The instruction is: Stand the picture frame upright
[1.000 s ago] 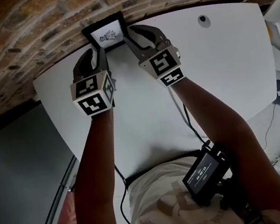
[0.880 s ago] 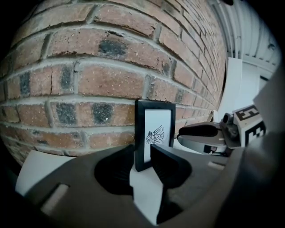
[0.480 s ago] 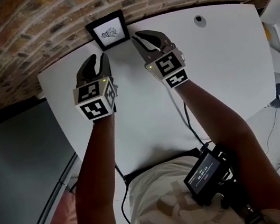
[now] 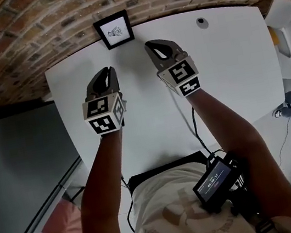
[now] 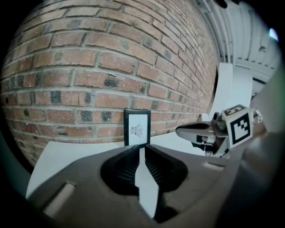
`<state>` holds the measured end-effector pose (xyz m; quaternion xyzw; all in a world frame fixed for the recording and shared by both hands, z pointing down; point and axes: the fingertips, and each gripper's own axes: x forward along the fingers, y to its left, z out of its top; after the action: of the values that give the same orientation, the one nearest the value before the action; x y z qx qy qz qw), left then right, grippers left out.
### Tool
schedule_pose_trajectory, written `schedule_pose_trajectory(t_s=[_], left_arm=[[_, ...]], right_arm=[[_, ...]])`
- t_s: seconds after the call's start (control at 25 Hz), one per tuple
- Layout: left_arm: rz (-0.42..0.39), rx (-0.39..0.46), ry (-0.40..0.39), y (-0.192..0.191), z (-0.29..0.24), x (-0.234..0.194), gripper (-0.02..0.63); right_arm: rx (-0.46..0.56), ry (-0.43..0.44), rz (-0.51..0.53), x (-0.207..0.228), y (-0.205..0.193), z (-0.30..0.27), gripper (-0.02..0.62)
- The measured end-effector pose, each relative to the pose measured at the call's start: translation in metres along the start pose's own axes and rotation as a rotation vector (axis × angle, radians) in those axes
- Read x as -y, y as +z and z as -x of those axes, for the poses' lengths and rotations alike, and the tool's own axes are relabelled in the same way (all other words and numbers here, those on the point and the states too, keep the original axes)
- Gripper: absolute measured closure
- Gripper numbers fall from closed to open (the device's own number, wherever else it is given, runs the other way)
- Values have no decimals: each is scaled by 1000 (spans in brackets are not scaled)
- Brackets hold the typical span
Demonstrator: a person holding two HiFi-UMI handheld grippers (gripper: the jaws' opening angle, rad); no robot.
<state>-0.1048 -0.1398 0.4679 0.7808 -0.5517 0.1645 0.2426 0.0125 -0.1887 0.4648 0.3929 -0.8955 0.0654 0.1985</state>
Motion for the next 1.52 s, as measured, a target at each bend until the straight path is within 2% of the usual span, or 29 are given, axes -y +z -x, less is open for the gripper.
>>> schedule_pose_trajectory(t_s=[0.12,0.44,0.68,0.88,1.16,1.52], left_arm=[[-2,12,-26,-7,20,11,601],[-16,59,-120,-16,81,41,602],[-15,66,-154,-31,121,54,603],[19,64,-181,-46,150,60,601],[84,68,-173,-60,183,50,602],[58,66,-205,-65,192,59,601]], right_arm=[[-1,13,-21,-7,1,20,588],[8,97,-26,-39,1,83,589],[24,145,-42,-64,1,129,589],[12,144,-84,-76,-15,156,589],[1,139,-142,-92,-23,180,589],[24,126,-126,-94,-10,185,589]])
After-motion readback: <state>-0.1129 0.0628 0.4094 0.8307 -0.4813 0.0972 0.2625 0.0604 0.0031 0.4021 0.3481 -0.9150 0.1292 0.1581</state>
